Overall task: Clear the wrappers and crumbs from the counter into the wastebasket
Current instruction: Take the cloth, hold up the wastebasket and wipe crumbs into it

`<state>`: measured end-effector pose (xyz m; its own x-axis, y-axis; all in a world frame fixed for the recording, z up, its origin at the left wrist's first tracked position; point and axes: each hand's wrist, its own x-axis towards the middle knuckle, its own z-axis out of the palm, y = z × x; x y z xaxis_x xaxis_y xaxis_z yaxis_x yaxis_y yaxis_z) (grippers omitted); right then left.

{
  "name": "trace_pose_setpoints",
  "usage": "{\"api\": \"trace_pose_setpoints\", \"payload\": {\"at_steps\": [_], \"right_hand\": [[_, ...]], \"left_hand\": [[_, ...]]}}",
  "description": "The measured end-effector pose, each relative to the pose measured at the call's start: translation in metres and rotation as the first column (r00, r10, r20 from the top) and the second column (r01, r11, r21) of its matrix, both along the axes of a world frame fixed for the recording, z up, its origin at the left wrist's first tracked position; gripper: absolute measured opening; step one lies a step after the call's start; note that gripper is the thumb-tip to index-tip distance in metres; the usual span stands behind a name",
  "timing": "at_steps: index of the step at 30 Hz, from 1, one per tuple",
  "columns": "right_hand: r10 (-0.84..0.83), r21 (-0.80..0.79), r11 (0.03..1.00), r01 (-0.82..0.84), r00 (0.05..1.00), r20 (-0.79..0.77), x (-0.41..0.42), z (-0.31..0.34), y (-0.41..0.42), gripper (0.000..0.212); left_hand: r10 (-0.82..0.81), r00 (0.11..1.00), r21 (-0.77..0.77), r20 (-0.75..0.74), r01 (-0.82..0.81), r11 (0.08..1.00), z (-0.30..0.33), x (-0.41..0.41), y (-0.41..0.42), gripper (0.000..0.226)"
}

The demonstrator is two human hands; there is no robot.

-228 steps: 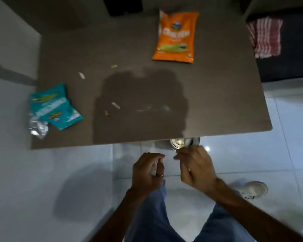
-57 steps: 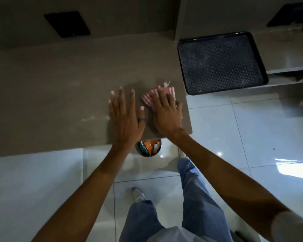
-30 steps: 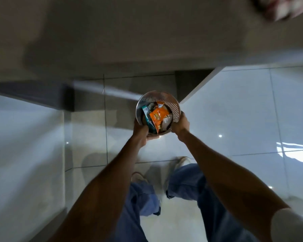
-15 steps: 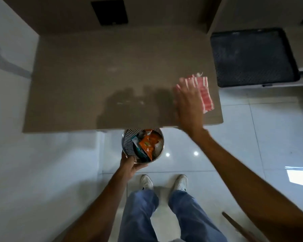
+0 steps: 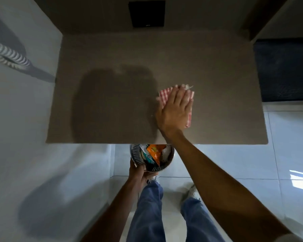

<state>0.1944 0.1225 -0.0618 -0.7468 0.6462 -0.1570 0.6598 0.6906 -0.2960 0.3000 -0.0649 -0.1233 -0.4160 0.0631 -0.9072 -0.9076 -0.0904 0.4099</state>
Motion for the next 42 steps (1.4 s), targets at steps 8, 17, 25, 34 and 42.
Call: {"api": "trace_pose_setpoints", "payload": {"at_steps": [8, 17, 25, 34, 42], "right_hand": [[0.374, -0.009, 0.927, -0.375, 0.927, -0.022, -0.140, -0.003, -0.008, 0.075], [0.924, 0.065, 0.383, -0.922, 0.382, -0.017, -0.075, 0.003, 0.006, 0.059], [0.882, 0.062, 0.470, -0.880, 0.471, -0.004, -0.002, -0.011, -0.040, 0.110], [0.993, 0.254, 0.055, -0.966, 0.078, 0.083, 0.095, -0.038, -0.069, 0.082], [0.048, -0.773, 0.405, -0.488, 0.856, -0.514, 0.174, 0.034, 0.007, 0.026]], "left_hand": [[-0.064, 0.998, -0.017, -0.015, 0.063, 0.998, -0.016, -0.018, -0.039, 0.056], [0.039, 0.997, 0.066, -0.066, -0.035, 0.997, -0.002, 0.018, -0.061, 0.066], [0.183, 0.975, 0.143, -0.124, -0.165, 0.976, 0.006, 0.035, -0.060, 0.070], [0.152, 0.969, 0.116, -0.197, -0.130, 0.985, 0.027, 0.069, -0.051, 0.065], [0.120, 0.980, 0.142, -0.160, -0.098, 0.985, 0.030, 0.107, -0.005, 0.071]]}}
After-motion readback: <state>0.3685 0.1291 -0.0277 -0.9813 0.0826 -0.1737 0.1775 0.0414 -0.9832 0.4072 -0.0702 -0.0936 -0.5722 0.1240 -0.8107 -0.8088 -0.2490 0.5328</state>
